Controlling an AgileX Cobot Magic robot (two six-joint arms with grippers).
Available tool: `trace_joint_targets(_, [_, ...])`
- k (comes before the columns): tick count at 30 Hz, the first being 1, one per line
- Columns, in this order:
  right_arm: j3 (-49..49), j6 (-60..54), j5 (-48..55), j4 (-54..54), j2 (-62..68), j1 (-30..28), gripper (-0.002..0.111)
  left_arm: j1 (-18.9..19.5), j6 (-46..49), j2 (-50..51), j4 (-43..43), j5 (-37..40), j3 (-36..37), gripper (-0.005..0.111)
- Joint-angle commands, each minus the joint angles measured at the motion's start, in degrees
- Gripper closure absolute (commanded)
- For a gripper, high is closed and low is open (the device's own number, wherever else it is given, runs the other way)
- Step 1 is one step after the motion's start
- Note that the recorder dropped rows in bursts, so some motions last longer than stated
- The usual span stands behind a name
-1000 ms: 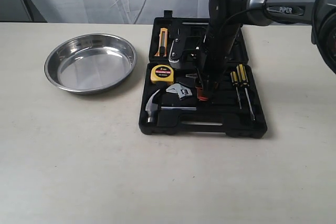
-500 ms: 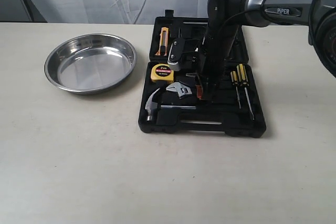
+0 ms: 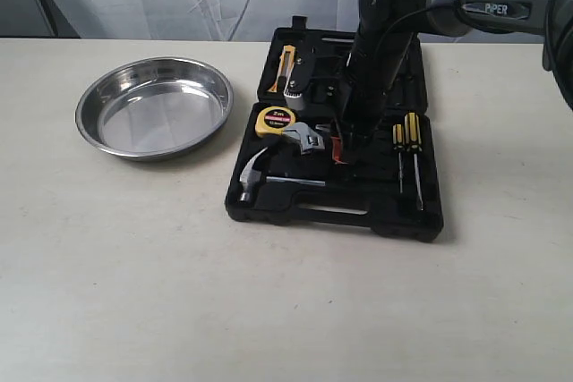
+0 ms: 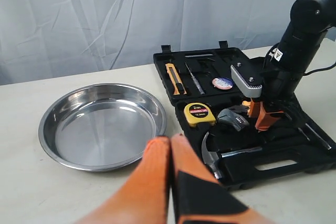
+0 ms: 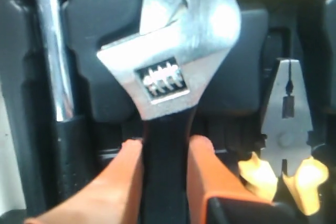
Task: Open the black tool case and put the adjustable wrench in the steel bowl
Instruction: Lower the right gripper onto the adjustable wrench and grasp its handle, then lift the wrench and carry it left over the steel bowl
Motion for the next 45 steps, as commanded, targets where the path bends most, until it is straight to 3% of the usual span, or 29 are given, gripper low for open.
trace_joint_targets(1, [-0.4,0.1,-0.1,2.6,-2.1,-0.2,0.109,0.1,-0.3,-0.4,-0.2,-0.1,0.3,0.107])
trace_joint_targets(13, [-0.4,0.1,-1.2,3.0,-4.4,-0.2,0.109,0.1,-0.3,-0.4,-0.2,-0.1,0.3,0.107])
trace_joint_targets(20, [-0.4,-2.5,-7.5,10.0,-5.4,-0.2,0.109,0.1,-0.3,-0.4,-0.1,-0.4,0.3,0.107])
trace_joint_targets(29, [-0.7,-2.6,-15.9,15.2,-5.4,0.6,0.109,0.1,-2.0,-0.4,0.2,-10.9,0.3,0.107])
trace_joint_targets(38, [-4.9,-3.9,-25.6,19.6,-4.9,4.1,0.109,0.1,-2.0,-0.4,0.5,-11.5,0.3,0.107])
trace_joint_targets(45, [-13.3,-3.9,-26.7,23.8,1.8,8.1,0.109,0.1,-2.0,-0.4,1.5,-11.4,0.3,0.107])
